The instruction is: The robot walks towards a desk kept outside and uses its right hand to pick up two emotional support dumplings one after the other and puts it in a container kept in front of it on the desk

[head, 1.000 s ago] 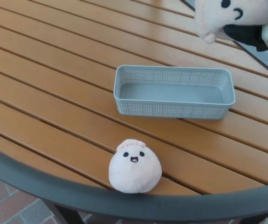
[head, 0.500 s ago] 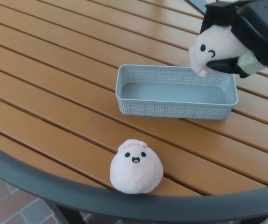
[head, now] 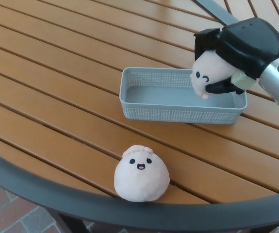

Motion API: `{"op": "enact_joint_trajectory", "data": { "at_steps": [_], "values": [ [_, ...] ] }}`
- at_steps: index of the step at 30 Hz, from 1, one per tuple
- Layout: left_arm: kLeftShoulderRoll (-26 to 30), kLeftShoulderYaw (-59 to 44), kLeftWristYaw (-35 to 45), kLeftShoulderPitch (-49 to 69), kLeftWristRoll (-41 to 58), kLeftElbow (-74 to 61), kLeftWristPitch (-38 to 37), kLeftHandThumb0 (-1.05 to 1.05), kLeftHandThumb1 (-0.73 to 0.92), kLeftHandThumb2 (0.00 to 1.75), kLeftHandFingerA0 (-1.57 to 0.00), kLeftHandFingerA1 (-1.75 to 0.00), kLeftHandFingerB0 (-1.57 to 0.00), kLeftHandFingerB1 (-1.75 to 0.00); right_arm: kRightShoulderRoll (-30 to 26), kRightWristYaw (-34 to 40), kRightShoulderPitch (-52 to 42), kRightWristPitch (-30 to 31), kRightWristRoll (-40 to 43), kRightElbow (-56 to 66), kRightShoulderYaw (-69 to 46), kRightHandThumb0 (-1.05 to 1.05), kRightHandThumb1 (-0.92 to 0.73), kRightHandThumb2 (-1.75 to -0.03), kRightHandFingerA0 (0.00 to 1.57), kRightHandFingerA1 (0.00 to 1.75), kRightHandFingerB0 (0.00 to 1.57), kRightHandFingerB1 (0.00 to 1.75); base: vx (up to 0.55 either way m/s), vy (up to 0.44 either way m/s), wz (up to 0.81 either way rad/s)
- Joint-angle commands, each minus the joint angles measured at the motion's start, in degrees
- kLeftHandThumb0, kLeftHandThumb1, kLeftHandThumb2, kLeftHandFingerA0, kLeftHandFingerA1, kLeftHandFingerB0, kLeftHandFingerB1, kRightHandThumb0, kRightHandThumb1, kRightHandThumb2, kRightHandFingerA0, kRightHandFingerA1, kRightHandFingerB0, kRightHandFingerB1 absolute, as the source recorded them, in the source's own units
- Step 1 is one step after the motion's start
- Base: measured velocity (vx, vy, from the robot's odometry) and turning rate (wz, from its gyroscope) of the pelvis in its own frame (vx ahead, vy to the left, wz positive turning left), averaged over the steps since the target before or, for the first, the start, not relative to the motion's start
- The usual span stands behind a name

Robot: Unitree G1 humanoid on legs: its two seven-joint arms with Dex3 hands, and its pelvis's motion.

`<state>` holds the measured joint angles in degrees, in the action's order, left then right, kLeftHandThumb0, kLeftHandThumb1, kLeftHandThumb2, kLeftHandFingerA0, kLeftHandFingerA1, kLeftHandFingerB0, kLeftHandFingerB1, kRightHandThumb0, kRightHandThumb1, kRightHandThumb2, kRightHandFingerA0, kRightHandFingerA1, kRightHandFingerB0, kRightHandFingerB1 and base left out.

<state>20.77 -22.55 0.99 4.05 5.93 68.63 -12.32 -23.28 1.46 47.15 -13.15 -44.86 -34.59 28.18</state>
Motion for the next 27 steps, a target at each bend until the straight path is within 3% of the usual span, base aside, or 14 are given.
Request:
{"op": "enact_joint_trajectory", "data": {
  "at_steps": [1, 2, 5, 6, 7, 8, 11, 12, 16, 19, 24, 27],
  "values": [
    [0.24, -0.70, 0.47, 0.53, 1.40, 0.35, -1.99, -0.32, 0.53, 0.56, -0.83, -0.67, -0.82, -0.54, 1.34, 2.44, 2.33, 2.43, -2.99, -3.19, 1.22, -0.28, -0.69, -0.62, 0.83, 1.75, 0.67, 1.58, 0.00, 0.000, 0.00],
    [0.15, -0.70, 0.44, 0.69, 1.36, 0.34, -2.02, -0.32, 0.53, 0.56, -0.83, -0.66, -0.80, -0.53, 1.73, 3.16, 2.72, 2.69, -2.96, -3.63, 1.08, -0.26, -0.65, -0.64, 0.84, 1.75, 0.75, 1.48, 0.00, 0.000, 0.00],
    [-0.05, -0.67, 0.43, 1.09, 1.13, 0.21, -2.23, -0.32, 0.53, 0.56, -0.84, -0.66, -0.80, -0.53, 2.50, 4.37, 3.52, 3.08, -2.98, -4.64, 0.79, -0.27, -0.65, -0.64, 0.84, 1.75, 0.75, 1.46, 0.00, 0.000, 0.00],
    [-0.10, -0.63, 0.37, 1.03, 1.08, 0.28, -2.25, -0.31, 0.53, 0.56, -0.83, -0.66, -0.79, -0.53, 2.69, 4.94, 3.74, 3.11, -3.02, -5.02, 0.67, -0.28, -0.62, -0.61, 0.85, 1.75, 0.80, 1.35, 0.00, 0.000, 0.00],
    [-0.13, -0.61, 0.33, 0.98, 1.04, 0.34, -2.26, -0.31, 0.53, 0.56, -0.83, -0.66, -0.79, -0.53, 2.82, 5.37, 3.90, 3.11, -3.06, -5.30, 0.59, -0.28, -0.62, -0.61, 0.85, 1.75, 0.80, 1.35, 0.00, 0.000, 0.00],
    [-0.15, -0.52, 0.27, 0.90, 0.93, 0.41, -2.28, -0.31, 0.52, 0.56, -0.82, -0.65, -0.79, -0.53, 3.45, 6.30, 4.33, 3.39, -3.04, -5.75, 0.36, -0.26, -0.62, -0.68, 0.83, 1.75, 0.67, 1.68, 0.00, 0.000, 0.00],
    [-0.05, -0.16, 0.09, 0.89, 0.51, 0.46, -2.26, -0.32, 0.53, 0.56, -0.82, -0.66, -0.79, -0.52, 4.35, 7.22, 4.69, 3.92, -3.29, -5.98, 0.39, -0.29, -0.62, -0.63, 0.84, 1.75, 0.66, 1.66, 0.00, 0.000, 0.00],
    [-0.09, 0.01, 0.15, 1.08, 0.37, 0.35, -2.42, -0.31, 0.53, 0.56, -0.83, -0.66, -0.78, -0.53, 4.49, 6.51, 4.15, 4.39, -3.79, -5.39, 0.97, -0.32, -0.59, -0.57, 0.89, 1.64, 0.89, 0.71, 0.00, 0.000, 0.00],
    [-0.42, -0.16, 0.22, 1.45, 0.79, -0.33, -2.38, -0.32, 0.53, 0.56, -0.82, -0.66, -0.77, -0.53, 4.24, 6.16, 3.18, 4.64, -4.78, -5.07, 1.93, -0.35, -0.56, -0.61, 0.89, 1.64, 0.90, 0.67, 0.00, 0.000, 0.00],
    [-0.77, -0.72, 0.99, 1.56, 1.52, -0.37, -2.66, -0.33, 0.55, 0.57, -0.81, -0.66, -0.79, -0.53, 3.11, 2.97, 3.08, 5.74, -5.54, -5.68, 3.00, -0.34, -0.59, -0.60, 0.81, 1.45, 0.87, 0.60, 0.00, 0.000, 0.00],
    [-0.75, -0.70, 0.44, 1.36, 1.21, -0.49, -2.49, -0.34, 0.54, 0.56, -0.82, -0.65, -0.79, -0.52, 2.37, 0.03, 3.24, 7.02, -5.84, -6.06, 3.84, -0.28, -0.61, -0.60, 0.83, 1.35, 0.85, 0.65, 0.00, 0.000, 0.00],
    [-0.75, -0.68, 0.59, 1.18, 1.22, -0.33, -2.76, -0.34, 0.53, 0.56, -0.84, -0.68, -0.82, -0.53, 1.94, -3.81, 3.07, 8.68, -6.06, -5.45, 4.58, -0.27, -0.64, -0.64, 0.81, 1.33, 0.76, 0.56, 0.00, 0.000, 0.00]
  ]
}}
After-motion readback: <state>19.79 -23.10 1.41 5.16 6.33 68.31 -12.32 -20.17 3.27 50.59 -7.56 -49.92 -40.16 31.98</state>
